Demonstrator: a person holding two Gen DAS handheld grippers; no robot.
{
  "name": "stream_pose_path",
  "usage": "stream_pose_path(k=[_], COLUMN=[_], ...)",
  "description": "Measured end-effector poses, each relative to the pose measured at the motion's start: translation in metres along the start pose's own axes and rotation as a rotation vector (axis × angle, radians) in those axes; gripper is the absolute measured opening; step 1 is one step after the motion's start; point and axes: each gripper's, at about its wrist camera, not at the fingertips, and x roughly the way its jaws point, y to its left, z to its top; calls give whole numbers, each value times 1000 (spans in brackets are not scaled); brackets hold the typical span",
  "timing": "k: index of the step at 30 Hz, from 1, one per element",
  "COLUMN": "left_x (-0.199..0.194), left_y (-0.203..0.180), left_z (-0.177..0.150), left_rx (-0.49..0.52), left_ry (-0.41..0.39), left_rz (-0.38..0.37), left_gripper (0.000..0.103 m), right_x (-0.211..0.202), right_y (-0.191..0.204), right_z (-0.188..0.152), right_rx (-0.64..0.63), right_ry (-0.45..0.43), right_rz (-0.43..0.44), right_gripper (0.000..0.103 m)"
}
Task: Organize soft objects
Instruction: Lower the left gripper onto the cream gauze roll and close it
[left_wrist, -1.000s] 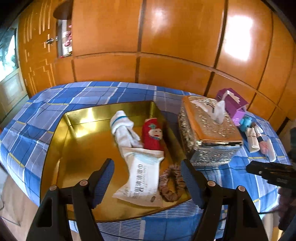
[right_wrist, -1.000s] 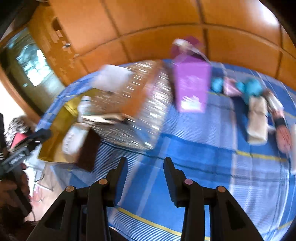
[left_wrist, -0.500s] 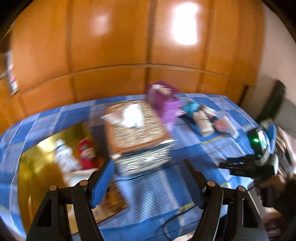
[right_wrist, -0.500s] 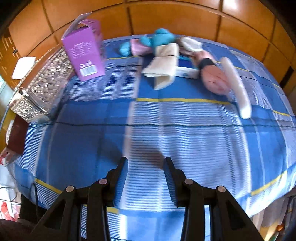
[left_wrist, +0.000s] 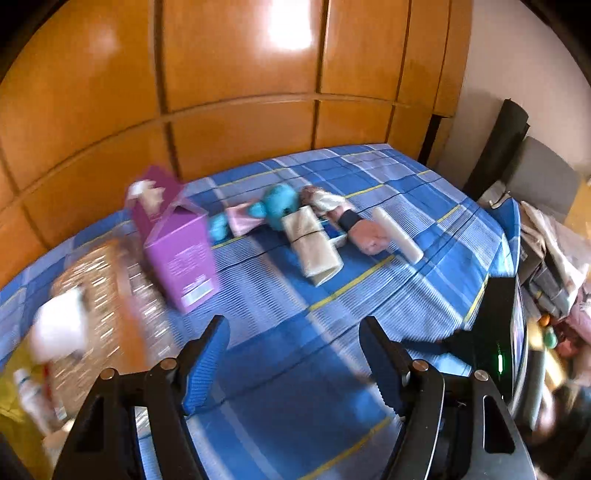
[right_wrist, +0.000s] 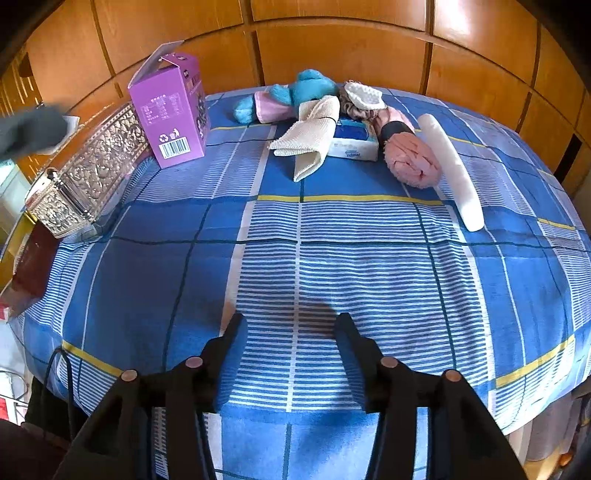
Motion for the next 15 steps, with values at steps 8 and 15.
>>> stream_pose_path(k=[8,15], left_x=[83,145], left_y=[-20,-22], left_z=[47,71], left_rx=[-38,-73], left_ry=[93,183], left_rz=[-23,5], left_gripper=[73,73], right_x=[0,-2], right_y=[0,-8], right_z=[0,1], right_rx=[14,66], right_ry=[-14,-21], right_rz=[38,85], right_gripper=[60,60])
